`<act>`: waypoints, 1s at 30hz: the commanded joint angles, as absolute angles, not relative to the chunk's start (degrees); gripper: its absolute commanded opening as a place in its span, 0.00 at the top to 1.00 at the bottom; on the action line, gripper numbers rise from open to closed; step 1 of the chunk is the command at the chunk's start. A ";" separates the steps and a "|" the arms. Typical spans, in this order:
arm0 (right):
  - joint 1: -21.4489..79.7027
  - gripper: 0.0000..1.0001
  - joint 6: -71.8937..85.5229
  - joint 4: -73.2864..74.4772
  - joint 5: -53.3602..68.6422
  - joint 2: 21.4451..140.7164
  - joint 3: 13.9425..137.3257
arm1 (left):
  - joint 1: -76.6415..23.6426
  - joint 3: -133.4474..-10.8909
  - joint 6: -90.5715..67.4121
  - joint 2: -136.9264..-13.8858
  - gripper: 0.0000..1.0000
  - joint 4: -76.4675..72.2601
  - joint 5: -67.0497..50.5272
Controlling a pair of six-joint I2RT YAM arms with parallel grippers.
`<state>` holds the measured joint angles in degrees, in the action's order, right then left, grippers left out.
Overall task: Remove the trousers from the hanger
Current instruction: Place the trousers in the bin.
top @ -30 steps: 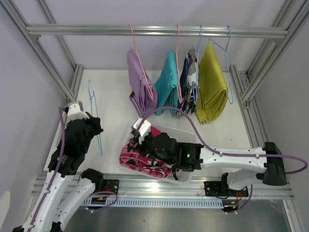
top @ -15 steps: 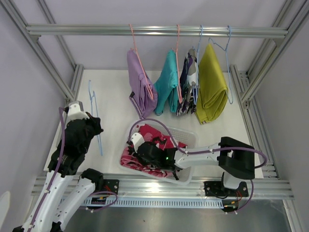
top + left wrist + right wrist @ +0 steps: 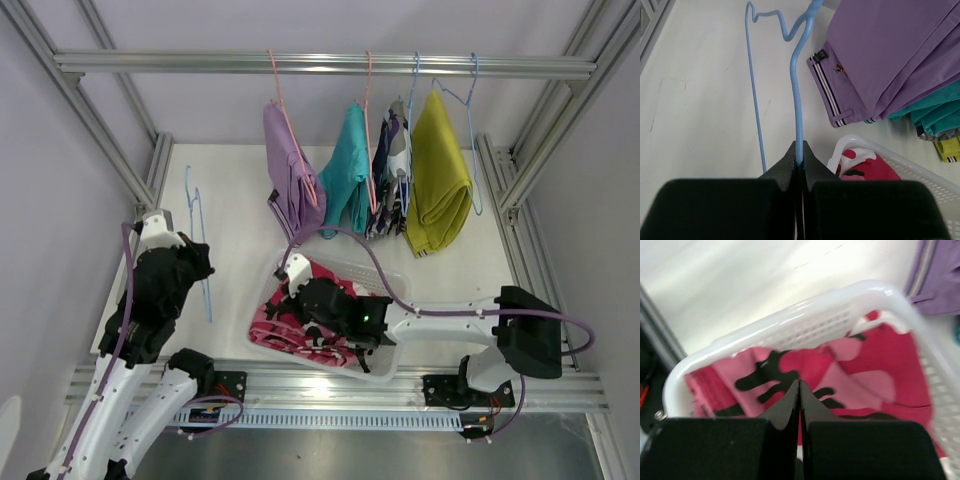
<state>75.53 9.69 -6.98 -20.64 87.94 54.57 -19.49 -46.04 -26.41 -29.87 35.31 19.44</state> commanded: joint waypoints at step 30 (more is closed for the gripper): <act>73.29 1.00 7.30 -4.57 -23.46 90.45 59.50 | -20.65 -45.88 -24.52 -29.79 1.00 33.84 17.31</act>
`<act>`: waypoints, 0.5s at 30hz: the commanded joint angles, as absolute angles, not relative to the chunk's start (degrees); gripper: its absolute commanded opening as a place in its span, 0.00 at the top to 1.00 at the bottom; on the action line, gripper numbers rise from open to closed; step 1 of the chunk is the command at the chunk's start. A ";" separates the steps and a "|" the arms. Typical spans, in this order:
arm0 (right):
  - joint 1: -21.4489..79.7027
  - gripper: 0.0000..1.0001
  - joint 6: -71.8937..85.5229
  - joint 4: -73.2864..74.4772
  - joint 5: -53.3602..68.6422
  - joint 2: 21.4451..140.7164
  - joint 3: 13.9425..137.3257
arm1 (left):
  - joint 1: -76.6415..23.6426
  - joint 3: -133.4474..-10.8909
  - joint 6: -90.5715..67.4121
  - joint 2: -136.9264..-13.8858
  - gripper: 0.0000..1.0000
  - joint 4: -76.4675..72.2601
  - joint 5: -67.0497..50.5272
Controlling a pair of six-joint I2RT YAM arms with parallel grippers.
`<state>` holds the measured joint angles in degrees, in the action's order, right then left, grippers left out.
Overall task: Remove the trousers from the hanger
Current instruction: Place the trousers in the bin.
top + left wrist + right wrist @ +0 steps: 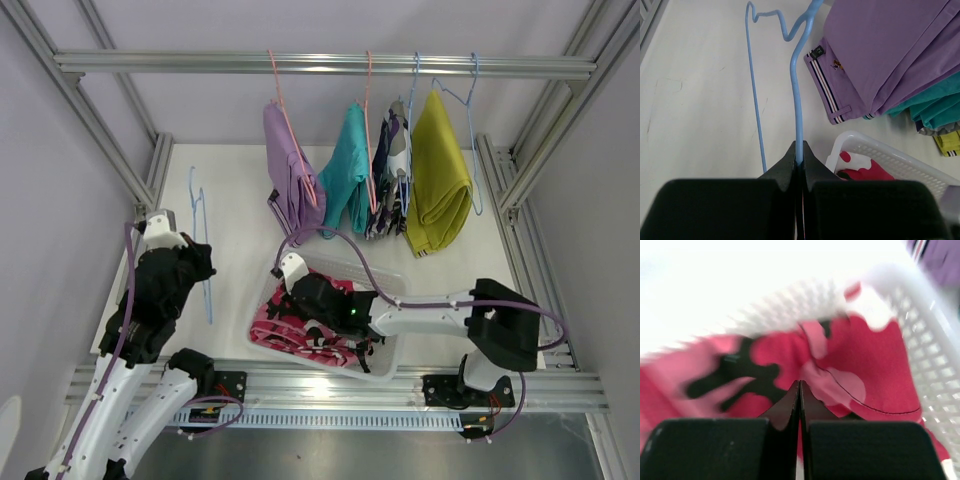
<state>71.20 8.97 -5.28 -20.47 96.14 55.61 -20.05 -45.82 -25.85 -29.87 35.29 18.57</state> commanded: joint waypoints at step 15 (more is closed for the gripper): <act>76.20 1.00 12.83 -11.33 -20.92 97.82 55.03 | -21.01 -46.05 -24.17 -30.15 1.00 33.75 17.40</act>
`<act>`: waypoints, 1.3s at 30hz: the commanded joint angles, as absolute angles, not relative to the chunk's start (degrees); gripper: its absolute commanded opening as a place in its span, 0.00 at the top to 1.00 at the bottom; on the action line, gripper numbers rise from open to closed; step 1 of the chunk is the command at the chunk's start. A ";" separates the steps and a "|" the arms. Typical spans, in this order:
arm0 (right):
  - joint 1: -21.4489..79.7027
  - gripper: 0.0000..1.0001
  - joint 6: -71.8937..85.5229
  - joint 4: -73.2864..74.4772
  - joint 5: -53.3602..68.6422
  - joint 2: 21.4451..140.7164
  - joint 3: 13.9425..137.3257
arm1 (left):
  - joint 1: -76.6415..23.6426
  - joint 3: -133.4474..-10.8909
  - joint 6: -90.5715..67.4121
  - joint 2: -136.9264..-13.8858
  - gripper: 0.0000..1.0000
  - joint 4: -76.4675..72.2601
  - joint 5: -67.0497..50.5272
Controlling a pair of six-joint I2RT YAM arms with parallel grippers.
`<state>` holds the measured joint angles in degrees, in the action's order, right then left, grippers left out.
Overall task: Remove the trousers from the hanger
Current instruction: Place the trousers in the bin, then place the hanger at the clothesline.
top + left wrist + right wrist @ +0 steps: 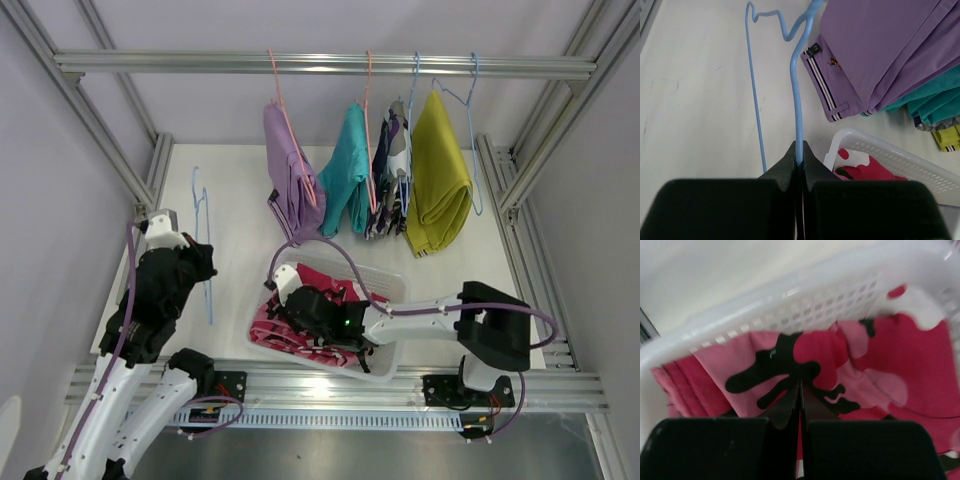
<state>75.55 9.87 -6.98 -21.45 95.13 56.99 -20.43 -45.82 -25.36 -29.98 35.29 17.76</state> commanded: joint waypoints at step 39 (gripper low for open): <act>78.75 0.31 6.68 21.44 -41.92 43.53 49.75 | -20.74 -78.39 -14.86 -54.66 0.99 26.28 19.69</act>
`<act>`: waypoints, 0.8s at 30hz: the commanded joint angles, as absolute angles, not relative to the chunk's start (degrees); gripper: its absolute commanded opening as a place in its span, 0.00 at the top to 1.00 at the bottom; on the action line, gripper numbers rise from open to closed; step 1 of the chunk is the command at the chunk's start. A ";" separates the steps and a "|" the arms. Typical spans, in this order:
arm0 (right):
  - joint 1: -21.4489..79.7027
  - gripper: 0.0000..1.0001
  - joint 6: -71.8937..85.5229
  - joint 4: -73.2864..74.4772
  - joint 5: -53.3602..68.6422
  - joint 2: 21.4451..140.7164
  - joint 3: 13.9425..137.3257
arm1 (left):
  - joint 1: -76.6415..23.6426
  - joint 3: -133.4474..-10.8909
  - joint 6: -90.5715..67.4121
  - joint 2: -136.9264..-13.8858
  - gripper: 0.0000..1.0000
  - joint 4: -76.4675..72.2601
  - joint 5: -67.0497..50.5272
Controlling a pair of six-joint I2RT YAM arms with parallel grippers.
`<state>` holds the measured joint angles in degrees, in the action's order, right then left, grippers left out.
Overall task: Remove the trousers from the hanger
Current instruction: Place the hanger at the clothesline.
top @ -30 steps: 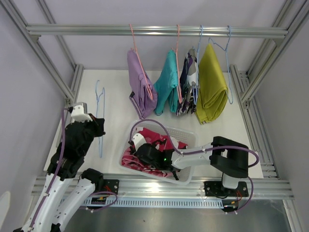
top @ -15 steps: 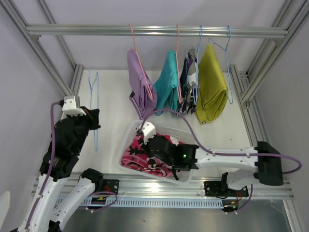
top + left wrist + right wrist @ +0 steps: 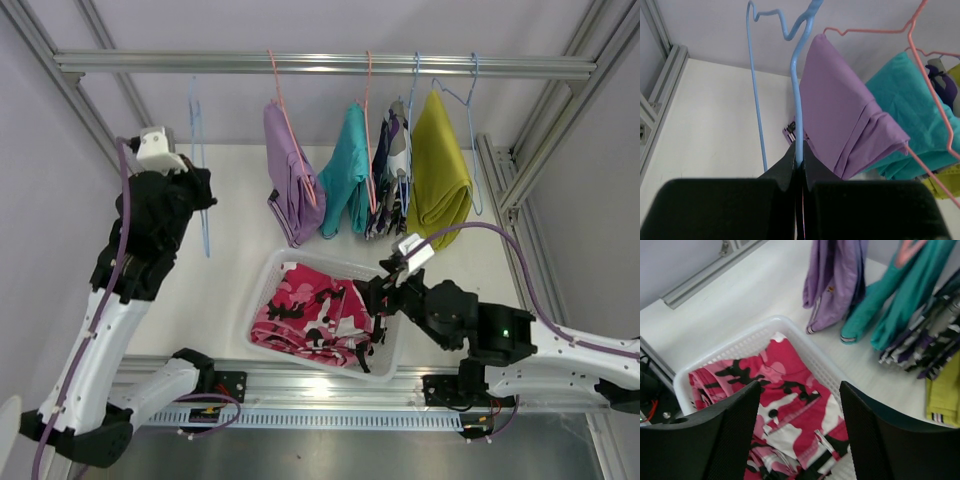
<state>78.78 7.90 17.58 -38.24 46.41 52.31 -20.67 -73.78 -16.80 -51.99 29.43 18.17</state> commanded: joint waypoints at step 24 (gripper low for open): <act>79.01 0.26 7.21 23.20 -45.09 41.22 49.31 | -6.50 -95.27 -18.99 -77.78 0.99 26.28 8.26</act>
<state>78.78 7.66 23.73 -43.33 41.21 49.17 -7.38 -91.85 -18.04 -76.49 27.79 10.72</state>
